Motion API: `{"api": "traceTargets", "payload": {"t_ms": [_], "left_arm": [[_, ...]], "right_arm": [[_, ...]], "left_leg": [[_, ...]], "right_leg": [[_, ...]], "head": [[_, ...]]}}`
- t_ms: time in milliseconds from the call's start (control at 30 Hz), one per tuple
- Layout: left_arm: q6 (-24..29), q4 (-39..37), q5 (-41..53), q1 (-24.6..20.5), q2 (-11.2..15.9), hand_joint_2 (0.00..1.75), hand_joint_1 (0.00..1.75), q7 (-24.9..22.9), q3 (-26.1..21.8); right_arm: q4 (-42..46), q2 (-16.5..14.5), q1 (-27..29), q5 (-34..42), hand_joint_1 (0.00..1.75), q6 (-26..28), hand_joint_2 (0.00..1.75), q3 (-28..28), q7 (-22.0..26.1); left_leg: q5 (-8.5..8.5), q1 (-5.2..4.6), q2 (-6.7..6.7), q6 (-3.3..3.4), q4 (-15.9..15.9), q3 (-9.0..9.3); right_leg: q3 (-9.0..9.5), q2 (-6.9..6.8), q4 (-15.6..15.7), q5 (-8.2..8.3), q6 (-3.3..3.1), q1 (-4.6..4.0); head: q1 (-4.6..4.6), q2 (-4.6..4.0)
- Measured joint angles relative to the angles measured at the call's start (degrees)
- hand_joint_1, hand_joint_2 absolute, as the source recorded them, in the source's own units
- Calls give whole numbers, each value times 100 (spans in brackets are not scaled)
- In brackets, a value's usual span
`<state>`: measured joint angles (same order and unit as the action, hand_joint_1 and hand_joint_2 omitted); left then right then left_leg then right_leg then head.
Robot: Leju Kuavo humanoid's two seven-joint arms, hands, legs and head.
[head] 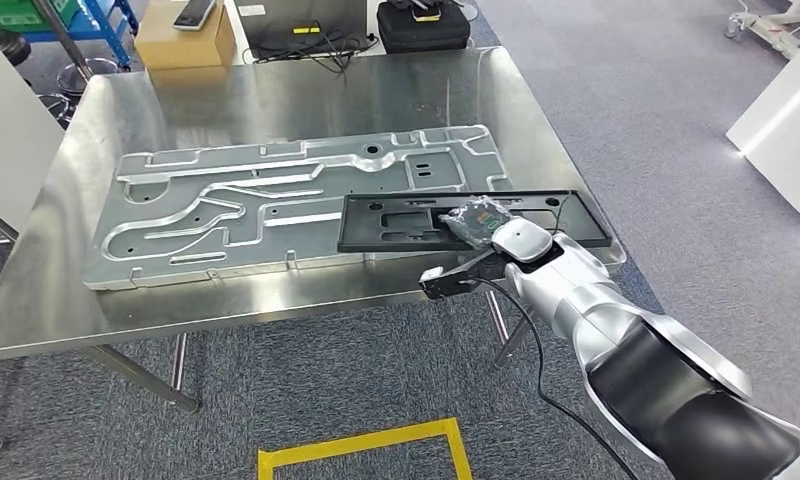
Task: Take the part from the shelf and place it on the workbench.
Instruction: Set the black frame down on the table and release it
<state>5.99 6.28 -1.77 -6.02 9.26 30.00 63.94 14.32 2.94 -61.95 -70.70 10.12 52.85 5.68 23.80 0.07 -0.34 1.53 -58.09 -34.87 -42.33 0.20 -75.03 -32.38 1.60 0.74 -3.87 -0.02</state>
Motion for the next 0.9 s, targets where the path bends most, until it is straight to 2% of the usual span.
{"api": "traceTargets", "payload": {"t_ms": [33, 100, 133, 167, 233, 300, 367, 433, 467, 500, 533, 600, 633, 667, 800, 833, 900], "left_arm": [[9, 0, 0, -2, 9, 0, 0, 17, 23], [28, 1, 0, -11, 15, 0, 0, 36, 58], [38, 1, 0, -15, 15, 0, 0, 39, 74], [45, 2, 0, -16, 16, 0, 0, 39, 89], [51, 2, 0, -15, 21, 0, 0, 38, 132], [52, 2, 0, -17, 35, 0, 0, 38, 173], [66, 2, 0, -18, 48, 0, 0, 23, 193], [87, 2, 0, -19, 53, 0, 0, 2, 195], [96, 2, 0, -20, 57, 0, 0, -6, 196], [102, 2, 0, -22, 57, 0, 0, -10, 196], [107, 1, 0, -26, 60, 0, 0, -14, 196], [113, 1, 0, -36, 67, 0, 0, -16, 196], [115, 1, -1, -43, 72, 0, 0, -17, 196], [116, 2, -1, -47, 74, 0, 0, -19, 196], [117, 2, 7, -43, 75, 0, 0, -23, 197], [116, 2, 11, -48, 75, 0, 0, -23, 197], [115, 2, 16, -60, 75, 0, 0, -23, 201]], "right_arm": [[-3, 31, 16, 6, 0, 37, 0, -30, 0], [-5, 90, 20, 14, 0, 105, 0, -97, -1], [-5, 117, 19, 16, 0, 139, 0, -132, -4], [-7, 144, 21, 16, 0, 169, 0, -163, -7], [-10, 187, 35, 13, 0, 280, 0, -220, -8], [-11, 216, 52, -11, 0, 488, 0, -291, 3], [-11, 228, 63, -54, 0, 749, 0, -363, 32], [-5, 230, 91, -119, 0, 1077, 0, -424, 73], [7, 222, 113, -162, 0, 1271, 0, -455, 91], [25, 209, 131, -197, 0, 1453, 0, -488, 102], [48, 189, 142, -224, 0, 1601, 0, -520, 109], [89, 156, 139, -246, 0, 1735, 0, -576, 120], [104, 146, 131, -250, 0, 1755, 0, -596, 120], [116, 142, 125, -253, 0, 1764, 0, -611, 120], [176, 138, 132, -273, 0, 2054, 0, -681, 199], [216, 136, 136, -277, 0, 2253, 0, -732, 254], [369, 133, 170, -243, 0, 2681, 0, -915, 434]], "left_leg": [[2, -15, 1, 3, -1, 9], [5, -50, -3, 1, -6, 22], [8, -64, -5, -7, -10, 22], [10, -71, -6, -24, -12, 18], [8, -68, -2, -71, -3, 12], [68, -65, 1, -132, -76, -20], [354, -41, 1, -202, -530, -214], [721, 7, 2, -270, -1298, -555], [801, 33, 2, -299, -1571, -680], [768, 58, 3, -327, -1641, -712], [624, 83, 5, -351, -1469, -630], [241, 123, 9, -383, -690, -247], [124, 125, 3, -365, -349, -82], [78, 121, -1, -336, -146, 13], [75, 86, -10, -163, -48, 32], [66, 89, -9, -124, -35, 34], [59, 90, -6, -73, -22, 36]], "right_leg": [[118, -1, 230, 162, -31, -11], [538, -10, 1045, 520, -129, -51], [701, -22, 1378, 628, -167, -73], [792, -31, 1571, 671, -193, -92], [815, -36, 1660, 692, -211, -101], [841, -34, 1723, 740, -236, -60], [862, -36, 1776, 779, -267, -22], [858, -32, 1779, 781, -286, -19], [858, -28, 1776, 778, -282, -15], [860, -24, 1770, 772, -274, -8], [866, -18, 1760, 761, -258, 2], [883, -9, 1722, 719, -201, 20], [879, -7, 1693, 695, -166, 17], [870, -8, 1672, 682, -131, 10], [828, -14, 1628, 640, -15, 19], [777, -15, 1510, 552, 8, 28], [507, -17, 915, 225, 33, 36]], "head": [[0, 0], [0, 0], [0, 0], [0, 0], [1, 0], [1, 0], [0, 0], [0, 0], [0, 0], [0, 0], [0, 0], [0, 0], [1, 0], [1, 0], [1, 0], [1, 0], [1, 0]]}}
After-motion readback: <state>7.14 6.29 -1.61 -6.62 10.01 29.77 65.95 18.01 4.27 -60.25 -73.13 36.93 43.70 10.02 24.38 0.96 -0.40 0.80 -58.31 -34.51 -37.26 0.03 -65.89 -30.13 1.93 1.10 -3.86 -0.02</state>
